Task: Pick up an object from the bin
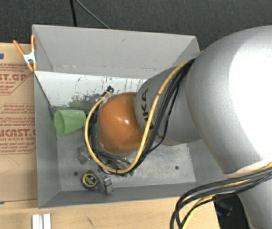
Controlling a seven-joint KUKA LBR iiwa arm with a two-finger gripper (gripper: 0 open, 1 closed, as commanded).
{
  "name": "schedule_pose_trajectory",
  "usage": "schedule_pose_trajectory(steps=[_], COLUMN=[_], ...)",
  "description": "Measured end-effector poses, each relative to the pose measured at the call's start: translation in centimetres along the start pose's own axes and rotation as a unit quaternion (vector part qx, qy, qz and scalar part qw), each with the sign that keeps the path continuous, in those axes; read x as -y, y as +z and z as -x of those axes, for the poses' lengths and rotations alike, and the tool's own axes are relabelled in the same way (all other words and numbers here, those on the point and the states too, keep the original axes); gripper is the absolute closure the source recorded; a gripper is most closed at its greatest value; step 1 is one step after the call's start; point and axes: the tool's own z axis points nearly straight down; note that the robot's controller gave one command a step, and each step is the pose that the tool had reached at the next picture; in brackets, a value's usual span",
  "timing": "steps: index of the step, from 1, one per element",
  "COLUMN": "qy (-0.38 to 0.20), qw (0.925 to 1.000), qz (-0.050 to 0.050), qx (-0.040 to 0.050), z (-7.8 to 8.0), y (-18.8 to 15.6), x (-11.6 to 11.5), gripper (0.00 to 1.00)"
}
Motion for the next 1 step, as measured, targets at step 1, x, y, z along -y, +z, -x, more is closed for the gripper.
schedule_pose_trajectory(steps=[1], qy=[-0.02], qw=[0.9998], qz=[-0.001], qx=[0.0031], z=[0.19], y=[-0.23], x=[-1.2], gripper=[0.0])
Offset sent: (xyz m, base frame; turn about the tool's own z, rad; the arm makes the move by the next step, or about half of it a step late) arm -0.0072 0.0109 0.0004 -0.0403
